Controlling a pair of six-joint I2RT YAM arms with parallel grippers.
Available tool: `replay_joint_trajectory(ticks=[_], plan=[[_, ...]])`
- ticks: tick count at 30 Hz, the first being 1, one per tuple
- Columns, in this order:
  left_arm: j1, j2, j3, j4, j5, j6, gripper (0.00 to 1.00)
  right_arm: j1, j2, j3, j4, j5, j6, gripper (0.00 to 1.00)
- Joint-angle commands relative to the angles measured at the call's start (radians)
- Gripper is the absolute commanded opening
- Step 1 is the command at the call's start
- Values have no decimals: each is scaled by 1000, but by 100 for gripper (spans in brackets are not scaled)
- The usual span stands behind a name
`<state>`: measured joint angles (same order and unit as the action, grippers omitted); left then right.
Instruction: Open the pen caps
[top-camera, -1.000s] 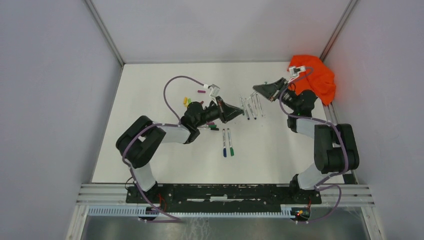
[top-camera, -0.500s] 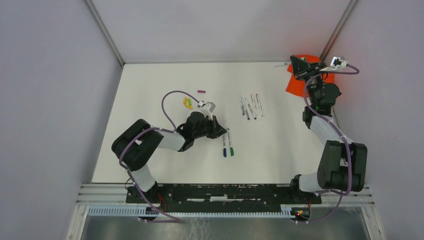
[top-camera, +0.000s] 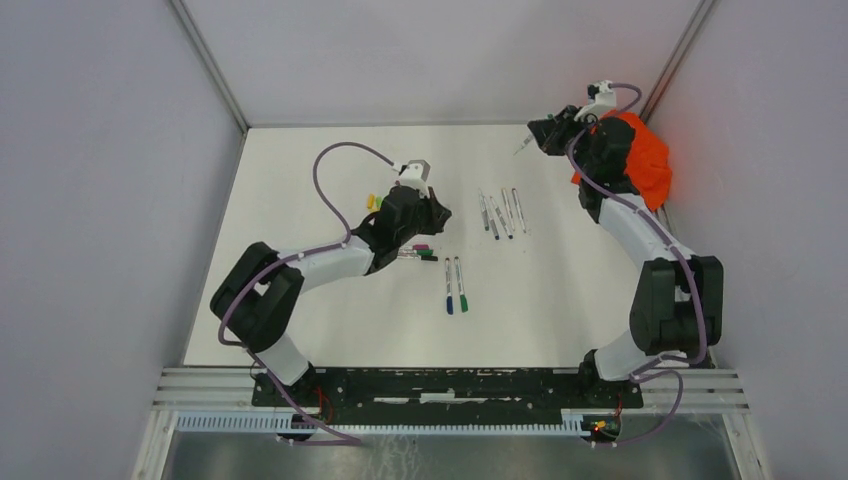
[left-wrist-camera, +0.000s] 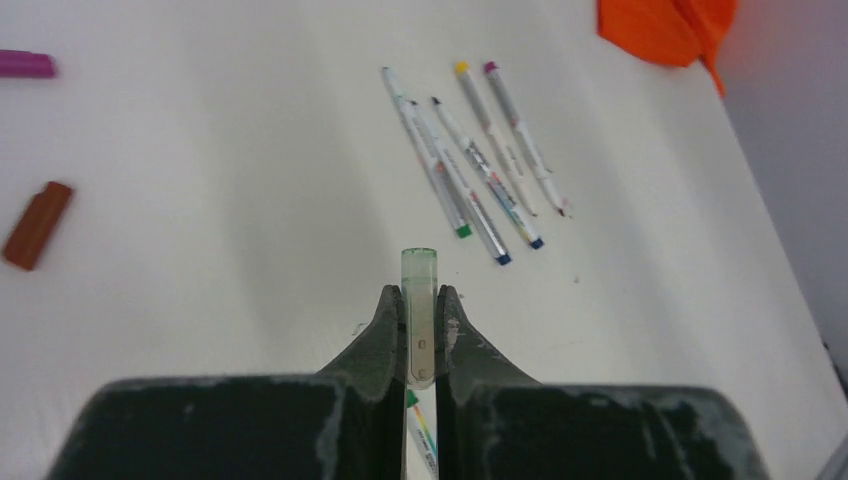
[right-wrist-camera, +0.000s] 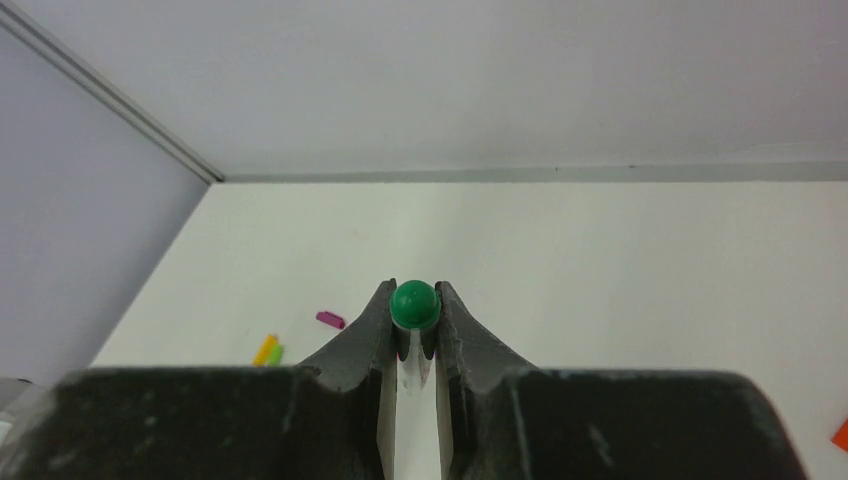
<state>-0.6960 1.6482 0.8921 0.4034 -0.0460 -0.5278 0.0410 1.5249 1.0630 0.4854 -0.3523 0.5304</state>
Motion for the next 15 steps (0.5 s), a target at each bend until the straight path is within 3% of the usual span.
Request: replay_joint_trajectory(ticks=[1, 9, 15], plan=[[4, -7, 125, -242, -237, 70, 2, 79, 74, 164, -356, 67, -221, 0], [24, 95, 291, -526, -422, 38, 2, 178, 221, 361, -699, 197, -363, 0], [55, 170, 339, -613, -460, 9, 2, 235, 299, 395, -798, 266, -416, 0]])
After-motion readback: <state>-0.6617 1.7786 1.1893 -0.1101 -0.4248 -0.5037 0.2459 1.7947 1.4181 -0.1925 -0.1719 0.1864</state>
